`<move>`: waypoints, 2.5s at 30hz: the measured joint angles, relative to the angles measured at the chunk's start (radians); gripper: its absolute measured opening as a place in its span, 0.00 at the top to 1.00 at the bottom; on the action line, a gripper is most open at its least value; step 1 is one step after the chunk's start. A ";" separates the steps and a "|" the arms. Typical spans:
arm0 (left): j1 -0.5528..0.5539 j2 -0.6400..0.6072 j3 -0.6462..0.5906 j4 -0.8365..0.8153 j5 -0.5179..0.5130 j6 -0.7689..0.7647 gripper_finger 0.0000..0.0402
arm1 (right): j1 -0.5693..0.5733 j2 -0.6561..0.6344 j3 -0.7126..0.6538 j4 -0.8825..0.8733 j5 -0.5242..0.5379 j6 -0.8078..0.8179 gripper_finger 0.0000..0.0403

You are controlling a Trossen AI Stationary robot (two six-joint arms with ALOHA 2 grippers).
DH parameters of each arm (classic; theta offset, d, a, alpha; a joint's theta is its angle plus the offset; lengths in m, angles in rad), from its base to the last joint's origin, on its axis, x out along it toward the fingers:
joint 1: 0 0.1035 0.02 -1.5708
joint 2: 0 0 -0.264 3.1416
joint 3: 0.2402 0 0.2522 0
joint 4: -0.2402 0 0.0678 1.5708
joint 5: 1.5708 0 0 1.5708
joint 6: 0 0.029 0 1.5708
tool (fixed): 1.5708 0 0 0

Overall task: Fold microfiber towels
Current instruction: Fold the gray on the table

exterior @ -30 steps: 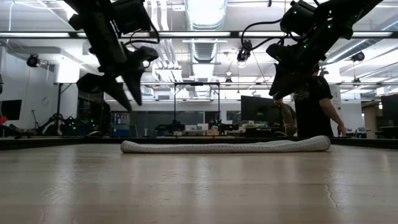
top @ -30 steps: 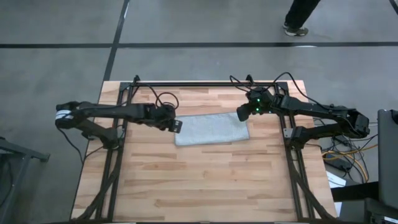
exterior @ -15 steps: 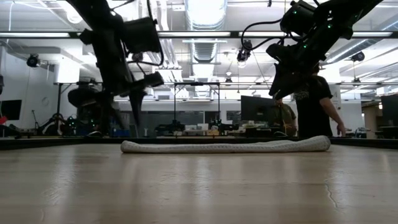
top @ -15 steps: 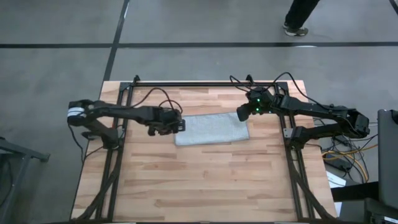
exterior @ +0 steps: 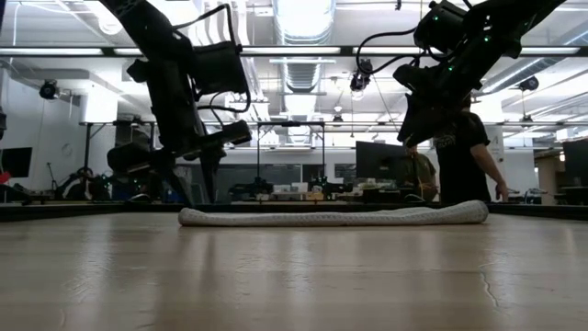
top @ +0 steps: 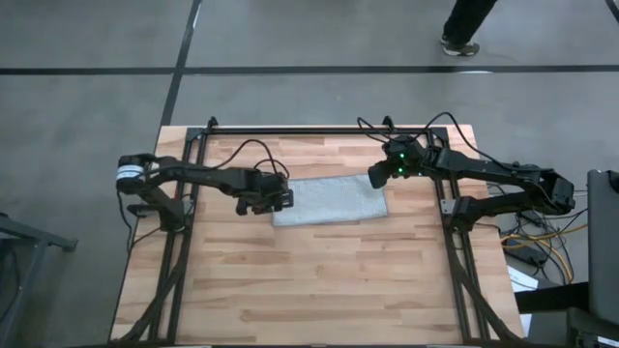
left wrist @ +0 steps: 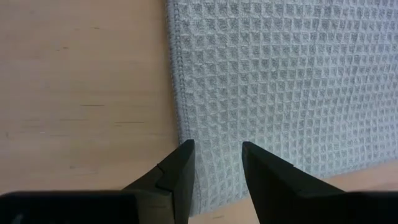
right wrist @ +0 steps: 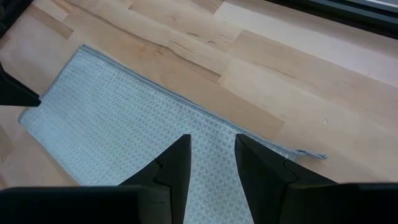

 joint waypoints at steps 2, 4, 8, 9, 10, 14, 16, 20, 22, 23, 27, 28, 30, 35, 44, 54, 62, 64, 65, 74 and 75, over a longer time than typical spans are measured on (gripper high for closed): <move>0.000 -0.003 0.000 0.000 0.000 0.001 0.66 | 0.000 0.000 0.000 0.000 0.000 0.000 0.69; 0.000 -0.008 0.000 0.000 0.000 0.010 0.66 | 0.000 0.000 0.000 0.000 0.000 0.000 0.68; 0.001 -0.020 0.000 -0.012 -0.003 0.053 0.66 | 0.000 0.000 0.000 0.000 0.000 0.000 0.68; 0.001 -0.022 0.000 -0.017 -0.007 0.065 0.66 | 0.000 0.000 0.000 0.000 0.000 0.000 0.68; 0.001 -0.023 0.000 -0.024 -0.009 0.075 0.66 | 0.000 0.000 0.000 0.000 0.000 0.000 0.68; 0.001 -0.023 0.000 -0.034 -0.008 0.093 0.66 | 0.000 0.000 0.000 0.000 0.000 0.000 0.69; 0.001 -0.023 0.000 -0.029 0.012 0.160 0.66 | 0.000 0.000 0.000 0.000 0.000 0.000 0.70; -0.006 -0.025 0.000 -0.002 0.100 0.399 0.66 | 0.000 0.000 0.000 0.000 0.000 0.000 0.71; -0.013 -0.025 0.006 -0.003 0.149 0.534 0.66 | 0.000 0.000 0.000 0.000 0.000 0.000 0.71; -0.017 -0.025 0.013 -0.002 0.175 0.607 0.66 | 0.000 0.000 0.000 0.000 0.000 0.000 0.70; -0.031 -0.025 0.056 0.002 0.234 0.857 0.66 | 0.000 0.000 0.000 0.000 0.000 0.000 0.69; -0.037 -0.025 0.067 0.002 0.235 0.907 0.66 | 0.000 0.000 0.000 0.000 0.000 0.000 0.69; -0.046 -0.025 0.087 0.002 0.235 1.007 0.66 | 0.000 0.000 0.000 0.000 0.000 0.000 0.69; -0.073 -0.025 0.118 -0.002 0.234 1.197 0.66 | 0.000 0.000 0.000 0.000 0.000 0.000 0.68; -0.160 -0.025 0.153 -0.142 0.086 1.518 0.66 | 0.000 0.000 0.000 0.000 0.000 0.000 0.70; -0.227 -0.025 0.151 -0.165 -0.060 1.578 0.66 | 0.000 0.000 0.000 0.000 0.000 0.000 0.68; -0.272 -0.025 0.151 -0.164 -0.147 1.572 0.66 | 0.000 0.000 0.000 0.000 0.000 0.000 0.70; -0.283 -0.025 0.151 -0.163 -0.198 1.583 0.66 | 0.000 0.000 0.000 0.000 0.000 0.000 0.70; -0.287 -0.025 0.151 -0.163 -0.219 1.583 0.66 | 0.000 0.000 0.000 0.000 0.000 0.000 0.70; -0.293 -0.024 0.150 -0.146 -0.244 1.549 0.66 | 0.000 0.000 0.000 0.039 0.000 0.000 0.68; -0.293 -0.024 0.150 -0.140 -0.244 1.548 0.66 | 0.000 0.000 0.000 0.038 0.000 0.000 0.68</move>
